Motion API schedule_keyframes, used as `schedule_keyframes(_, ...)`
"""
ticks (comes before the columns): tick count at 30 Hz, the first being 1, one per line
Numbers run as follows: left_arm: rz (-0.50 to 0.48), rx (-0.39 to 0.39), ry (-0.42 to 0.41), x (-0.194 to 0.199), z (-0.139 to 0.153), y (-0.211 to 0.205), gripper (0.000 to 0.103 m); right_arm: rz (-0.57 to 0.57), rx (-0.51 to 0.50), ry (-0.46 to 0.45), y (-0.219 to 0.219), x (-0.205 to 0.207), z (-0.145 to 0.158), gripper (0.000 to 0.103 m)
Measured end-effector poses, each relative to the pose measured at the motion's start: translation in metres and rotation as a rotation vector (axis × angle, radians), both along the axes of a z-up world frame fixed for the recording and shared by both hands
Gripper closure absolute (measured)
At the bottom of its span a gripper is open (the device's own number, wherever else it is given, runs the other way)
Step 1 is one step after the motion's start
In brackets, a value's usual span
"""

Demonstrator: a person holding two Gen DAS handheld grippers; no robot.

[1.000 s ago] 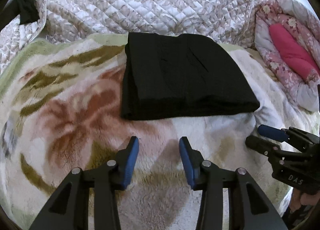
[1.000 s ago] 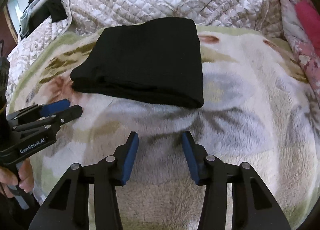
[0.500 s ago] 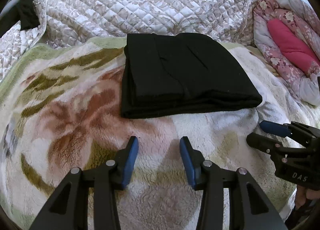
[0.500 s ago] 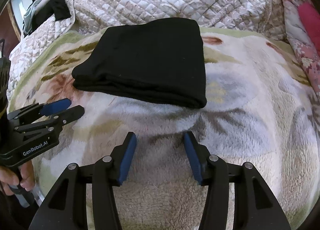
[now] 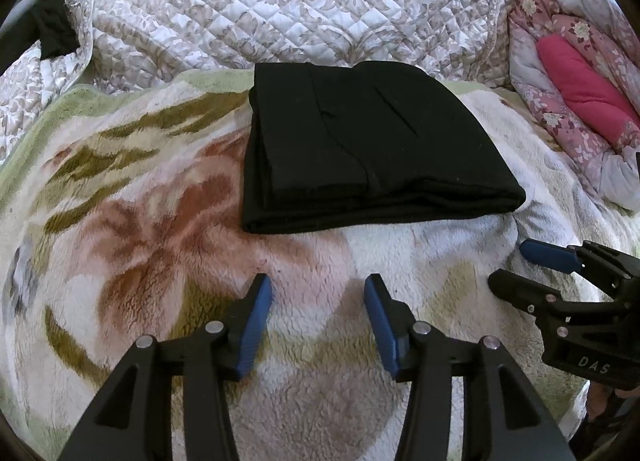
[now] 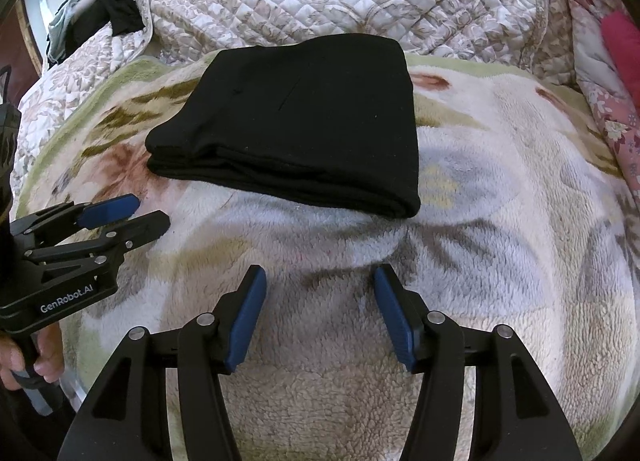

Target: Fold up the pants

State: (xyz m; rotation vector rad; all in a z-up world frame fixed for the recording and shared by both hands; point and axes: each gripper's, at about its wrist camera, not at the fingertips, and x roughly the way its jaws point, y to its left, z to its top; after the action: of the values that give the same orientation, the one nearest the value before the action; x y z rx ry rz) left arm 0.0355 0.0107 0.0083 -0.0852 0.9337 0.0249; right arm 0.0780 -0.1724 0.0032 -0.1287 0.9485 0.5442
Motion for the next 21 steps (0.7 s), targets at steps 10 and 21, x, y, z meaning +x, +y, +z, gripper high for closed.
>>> schedule_keyframes(10, 0.000, -0.011, 0.011, 0.0010, -0.0001, 0.0003, 0.047, 0.000, -0.002, 0.001, 0.0002, 0.0000, -0.0006, 0.046)
schedule_keyframes(21, 0.000, -0.011, 0.018, 0.0013, 0.0003, -0.0008, 0.044, -0.002, -0.003, 0.001, 0.0008, 0.0001, -0.0009, 0.046)
